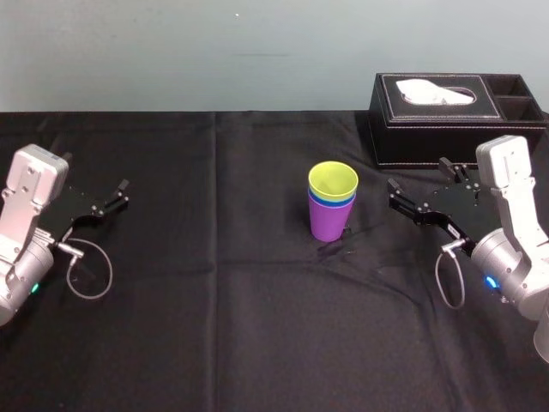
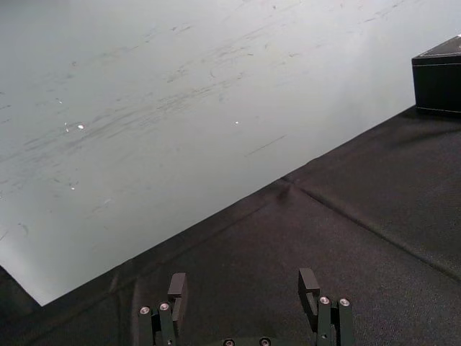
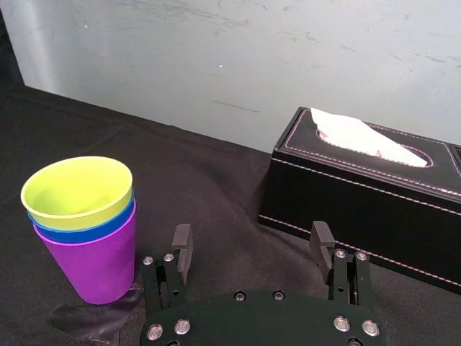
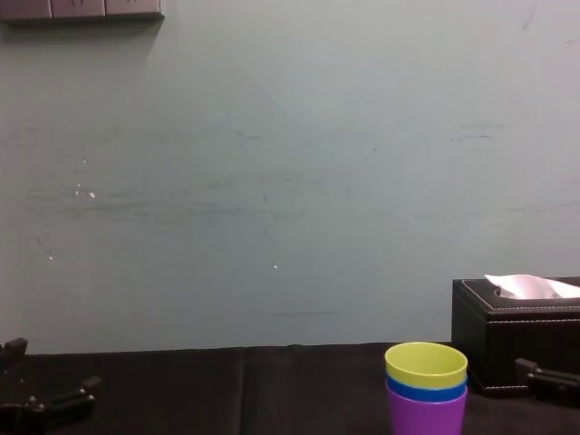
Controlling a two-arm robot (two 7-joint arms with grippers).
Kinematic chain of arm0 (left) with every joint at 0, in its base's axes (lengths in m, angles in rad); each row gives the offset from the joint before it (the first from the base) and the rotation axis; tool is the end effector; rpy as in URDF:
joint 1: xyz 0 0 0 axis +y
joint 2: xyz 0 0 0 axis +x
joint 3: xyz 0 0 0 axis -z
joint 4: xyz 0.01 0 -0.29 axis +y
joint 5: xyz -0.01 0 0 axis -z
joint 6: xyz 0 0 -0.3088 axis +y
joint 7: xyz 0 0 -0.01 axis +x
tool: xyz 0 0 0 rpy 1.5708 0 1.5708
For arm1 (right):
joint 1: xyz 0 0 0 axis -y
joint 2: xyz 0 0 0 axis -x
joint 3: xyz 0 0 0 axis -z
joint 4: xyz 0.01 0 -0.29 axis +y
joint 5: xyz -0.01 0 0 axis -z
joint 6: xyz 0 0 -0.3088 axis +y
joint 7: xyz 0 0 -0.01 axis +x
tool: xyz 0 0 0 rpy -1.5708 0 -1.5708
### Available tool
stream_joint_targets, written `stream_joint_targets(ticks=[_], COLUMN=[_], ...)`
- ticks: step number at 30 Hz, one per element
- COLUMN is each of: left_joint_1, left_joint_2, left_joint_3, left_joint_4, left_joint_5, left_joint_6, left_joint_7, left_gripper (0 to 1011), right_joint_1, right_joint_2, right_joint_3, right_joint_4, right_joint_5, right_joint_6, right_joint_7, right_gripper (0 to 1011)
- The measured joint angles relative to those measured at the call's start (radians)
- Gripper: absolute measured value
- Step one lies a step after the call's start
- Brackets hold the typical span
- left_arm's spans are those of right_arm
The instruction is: Stack the three plastic cups sequentially using one hand.
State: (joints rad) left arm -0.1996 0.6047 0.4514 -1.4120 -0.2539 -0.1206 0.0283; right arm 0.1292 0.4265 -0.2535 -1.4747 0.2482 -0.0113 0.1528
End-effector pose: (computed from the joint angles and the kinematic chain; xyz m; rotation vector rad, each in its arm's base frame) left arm 0.3581 0.0827 -0.3022 0.3044 -0.2852 1.2480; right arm 0.3564 -0.0622 -0.2912 -0.1863 -0.1111 -1.2169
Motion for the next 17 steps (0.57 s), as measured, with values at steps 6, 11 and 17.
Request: stream_joint_targets(ticks=[6, 11, 17], left_joint_1=[0.000, 0.000, 0.000], left_joint_2=[0.000, 0.000, 0.000], left_joint_3=[0.000, 0.000, 0.000], left_joint_4=[0.000, 0.000, 0.000], left_joint_5=[0.000, 0.000, 0.000], left_joint_6=[0.000, 0.000, 0.000], left_joint_7=[0.000, 0.000, 0.000], left_gripper=[1011, 1011, 1011], right_joint_1=[0.000, 0.000, 0.000], right_joint_2=[0.000, 0.000, 0.000], right_joint_3=[0.000, 0.000, 0.000], right_joint_4=[0.000, 0.000, 0.000], right_joint_5=[0.000, 0.000, 0.000], right_joint_6=[0.000, 0.000, 0.000], right_joint_7=[0.000, 0.000, 0.000], right_gripper=[1004, 1004, 1004])
